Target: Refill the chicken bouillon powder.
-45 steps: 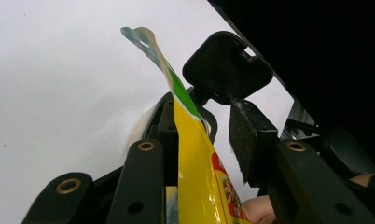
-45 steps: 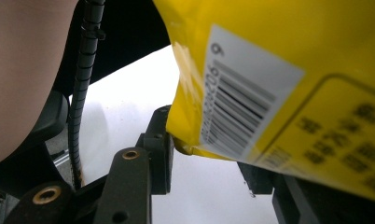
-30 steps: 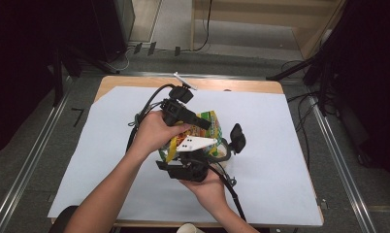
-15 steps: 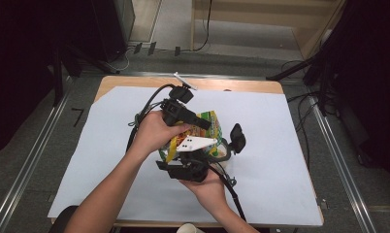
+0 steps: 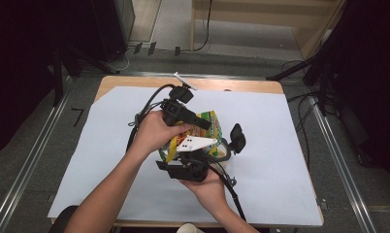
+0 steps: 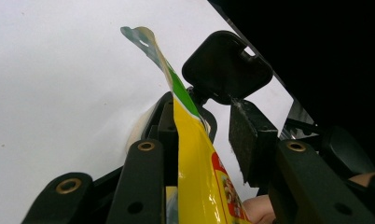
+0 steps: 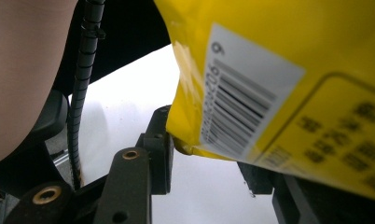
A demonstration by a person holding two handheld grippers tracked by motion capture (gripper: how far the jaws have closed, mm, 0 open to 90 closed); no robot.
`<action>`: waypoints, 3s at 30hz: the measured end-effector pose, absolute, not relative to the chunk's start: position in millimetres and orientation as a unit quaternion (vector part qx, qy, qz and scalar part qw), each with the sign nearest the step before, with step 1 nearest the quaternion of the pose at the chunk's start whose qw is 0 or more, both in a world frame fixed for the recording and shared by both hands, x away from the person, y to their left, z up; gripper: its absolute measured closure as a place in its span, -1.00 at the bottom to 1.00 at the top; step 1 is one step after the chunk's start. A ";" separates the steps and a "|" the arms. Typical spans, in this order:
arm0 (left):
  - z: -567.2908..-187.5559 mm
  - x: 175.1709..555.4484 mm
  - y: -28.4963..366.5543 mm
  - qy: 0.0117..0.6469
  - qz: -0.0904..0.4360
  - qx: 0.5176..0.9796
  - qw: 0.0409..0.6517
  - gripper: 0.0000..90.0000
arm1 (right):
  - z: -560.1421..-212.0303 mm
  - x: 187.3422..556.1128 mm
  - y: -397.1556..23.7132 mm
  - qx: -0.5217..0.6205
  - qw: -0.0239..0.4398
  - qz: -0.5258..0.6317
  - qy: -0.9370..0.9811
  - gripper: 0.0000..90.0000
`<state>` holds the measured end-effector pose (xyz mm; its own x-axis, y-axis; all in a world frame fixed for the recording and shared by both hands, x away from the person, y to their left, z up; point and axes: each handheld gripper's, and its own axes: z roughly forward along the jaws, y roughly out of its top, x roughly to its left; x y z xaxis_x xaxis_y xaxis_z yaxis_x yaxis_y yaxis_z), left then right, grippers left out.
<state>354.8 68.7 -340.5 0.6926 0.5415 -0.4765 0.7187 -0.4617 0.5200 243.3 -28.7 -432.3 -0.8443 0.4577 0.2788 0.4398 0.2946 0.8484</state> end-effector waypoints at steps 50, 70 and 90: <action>-341.2 355.3 69.0 0.372 -0.126 0.846 0.360 0.49 | -433.4 241.6 -28.4 0.277 0.014 0.527 0.803 0.37; -341.9 355.1 68.0 0.371 -0.122 0.849 0.356 0.51 | -434.1 240.6 -28.2 0.276 0.019 0.525 0.805 0.37; -336.1 351.3 68.5 0.365 -0.113 0.846 0.372 0.45 | -432.0 242.1 -31.0 0.283 0.006 0.538 0.794 0.38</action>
